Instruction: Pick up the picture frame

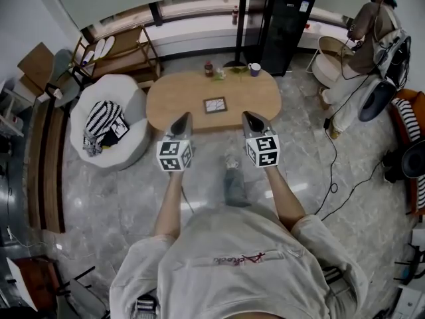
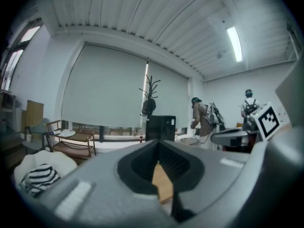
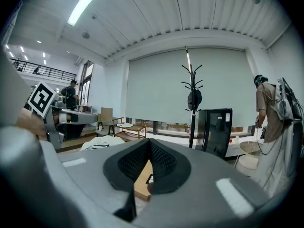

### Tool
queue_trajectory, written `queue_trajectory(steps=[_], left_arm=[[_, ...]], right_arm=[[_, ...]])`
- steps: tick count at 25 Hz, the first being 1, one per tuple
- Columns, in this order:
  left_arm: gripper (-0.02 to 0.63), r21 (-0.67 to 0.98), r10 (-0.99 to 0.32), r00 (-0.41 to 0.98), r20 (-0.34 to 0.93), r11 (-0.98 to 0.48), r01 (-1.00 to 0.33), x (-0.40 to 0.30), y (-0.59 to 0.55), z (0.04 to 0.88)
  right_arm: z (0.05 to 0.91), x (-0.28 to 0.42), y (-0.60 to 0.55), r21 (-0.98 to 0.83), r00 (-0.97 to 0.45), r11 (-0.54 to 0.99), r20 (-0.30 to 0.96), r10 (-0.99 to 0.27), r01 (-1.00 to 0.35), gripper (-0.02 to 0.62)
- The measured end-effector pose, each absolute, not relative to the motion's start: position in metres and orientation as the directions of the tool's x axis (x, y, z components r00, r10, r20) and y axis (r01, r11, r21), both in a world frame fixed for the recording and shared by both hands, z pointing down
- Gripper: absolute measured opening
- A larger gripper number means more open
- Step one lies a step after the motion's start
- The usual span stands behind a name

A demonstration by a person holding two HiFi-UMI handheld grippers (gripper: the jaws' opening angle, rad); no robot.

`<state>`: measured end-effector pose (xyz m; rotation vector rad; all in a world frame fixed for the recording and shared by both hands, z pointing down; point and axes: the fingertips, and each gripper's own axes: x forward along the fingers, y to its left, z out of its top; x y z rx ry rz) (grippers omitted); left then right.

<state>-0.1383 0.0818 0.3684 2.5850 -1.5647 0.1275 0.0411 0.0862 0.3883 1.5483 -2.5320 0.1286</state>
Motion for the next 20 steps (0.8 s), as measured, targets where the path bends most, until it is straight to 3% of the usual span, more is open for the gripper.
queue_trajectory(steps=[20], left_arm=[[0.000, 0.059, -0.883, 0.448, 0.140, -0.444, -0.894, -0.140, -0.035, 0.371]], right_arm=[[0.398, 0.043, -0.037, 0.014, -0.438, 0.451, 0.211, -0.874, -0.892, 0.006]])
